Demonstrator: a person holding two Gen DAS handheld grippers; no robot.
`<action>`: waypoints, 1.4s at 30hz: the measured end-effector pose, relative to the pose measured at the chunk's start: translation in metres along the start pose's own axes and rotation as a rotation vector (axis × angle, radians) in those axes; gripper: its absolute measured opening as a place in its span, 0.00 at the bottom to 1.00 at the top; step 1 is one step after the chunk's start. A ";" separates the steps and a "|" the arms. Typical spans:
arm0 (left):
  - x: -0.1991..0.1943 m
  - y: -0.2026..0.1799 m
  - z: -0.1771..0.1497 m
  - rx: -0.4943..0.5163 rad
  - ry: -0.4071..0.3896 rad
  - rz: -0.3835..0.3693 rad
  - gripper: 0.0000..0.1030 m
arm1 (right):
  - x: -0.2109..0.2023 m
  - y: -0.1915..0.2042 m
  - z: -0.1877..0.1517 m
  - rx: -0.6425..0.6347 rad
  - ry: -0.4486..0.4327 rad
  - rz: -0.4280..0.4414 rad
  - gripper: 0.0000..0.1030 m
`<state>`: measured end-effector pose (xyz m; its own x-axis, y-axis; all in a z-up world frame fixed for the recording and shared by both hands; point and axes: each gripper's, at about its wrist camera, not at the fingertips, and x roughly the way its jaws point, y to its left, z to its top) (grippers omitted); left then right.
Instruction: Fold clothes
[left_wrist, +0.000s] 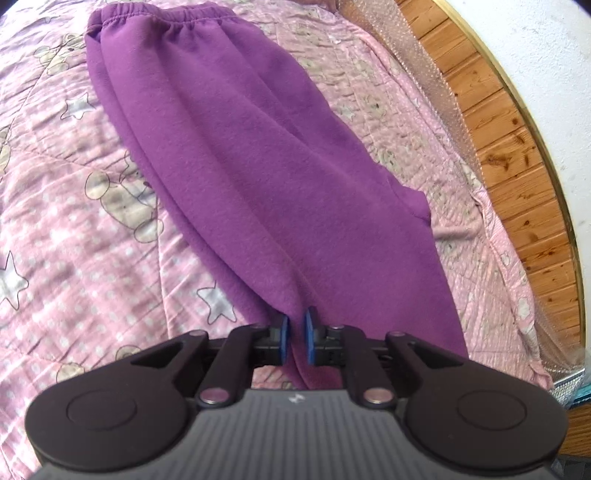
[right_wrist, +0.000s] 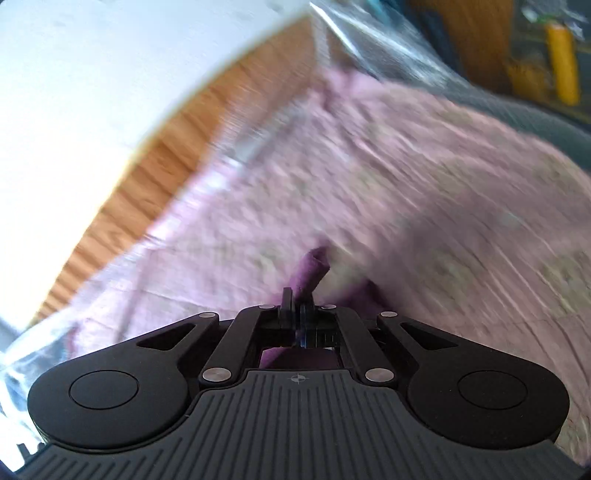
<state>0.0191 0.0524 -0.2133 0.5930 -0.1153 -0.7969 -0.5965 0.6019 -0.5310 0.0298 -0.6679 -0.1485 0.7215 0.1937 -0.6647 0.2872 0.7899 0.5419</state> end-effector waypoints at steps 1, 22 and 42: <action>0.000 0.002 0.000 0.001 0.002 -0.002 0.10 | 0.010 -0.010 -0.006 0.021 0.047 -0.037 0.00; -0.011 0.037 0.057 -0.019 -0.054 0.007 0.19 | 0.049 0.112 -0.074 -0.278 0.068 -0.176 0.35; -0.074 0.100 0.146 0.081 -0.141 0.023 0.24 | 0.122 0.286 -0.126 -0.342 0.177 -0.234 0.38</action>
<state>-0.0053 0.2368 -0.1653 0.6534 0.0083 -0.7570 -0.5686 0.6655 -0.4835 0.1203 -0.3450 -0.1394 0.5342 0.0598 -0.8433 0.1840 0.9653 0.1850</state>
